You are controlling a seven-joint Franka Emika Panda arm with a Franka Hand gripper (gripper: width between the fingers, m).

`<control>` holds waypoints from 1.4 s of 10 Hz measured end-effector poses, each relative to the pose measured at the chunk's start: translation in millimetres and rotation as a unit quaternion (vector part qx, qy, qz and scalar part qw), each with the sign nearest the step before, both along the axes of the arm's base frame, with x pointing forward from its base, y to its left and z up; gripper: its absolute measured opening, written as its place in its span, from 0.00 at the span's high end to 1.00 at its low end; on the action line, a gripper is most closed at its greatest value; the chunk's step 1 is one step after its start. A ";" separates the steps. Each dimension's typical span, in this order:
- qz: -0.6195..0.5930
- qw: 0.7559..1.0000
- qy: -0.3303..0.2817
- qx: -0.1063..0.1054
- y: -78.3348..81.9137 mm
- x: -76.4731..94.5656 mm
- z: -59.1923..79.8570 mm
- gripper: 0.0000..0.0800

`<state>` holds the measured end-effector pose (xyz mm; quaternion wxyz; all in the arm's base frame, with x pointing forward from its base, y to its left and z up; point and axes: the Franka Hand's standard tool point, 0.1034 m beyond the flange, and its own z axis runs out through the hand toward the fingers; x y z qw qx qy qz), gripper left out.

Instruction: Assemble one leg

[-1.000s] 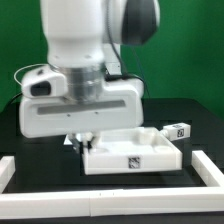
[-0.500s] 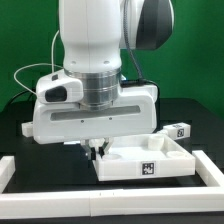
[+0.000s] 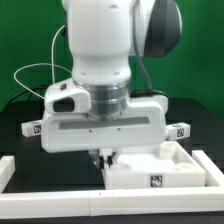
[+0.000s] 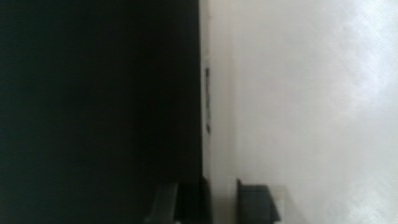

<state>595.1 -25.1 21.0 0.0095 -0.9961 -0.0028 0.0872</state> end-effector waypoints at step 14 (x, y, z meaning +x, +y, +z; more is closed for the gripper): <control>-0.004 1.000 0.004 -0.004 22.5 -48.7 45.4 0.19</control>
Offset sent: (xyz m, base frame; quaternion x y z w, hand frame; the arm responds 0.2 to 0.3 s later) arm -0.0022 0.0230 0.0021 0.0170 0.0359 0.0418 0.9983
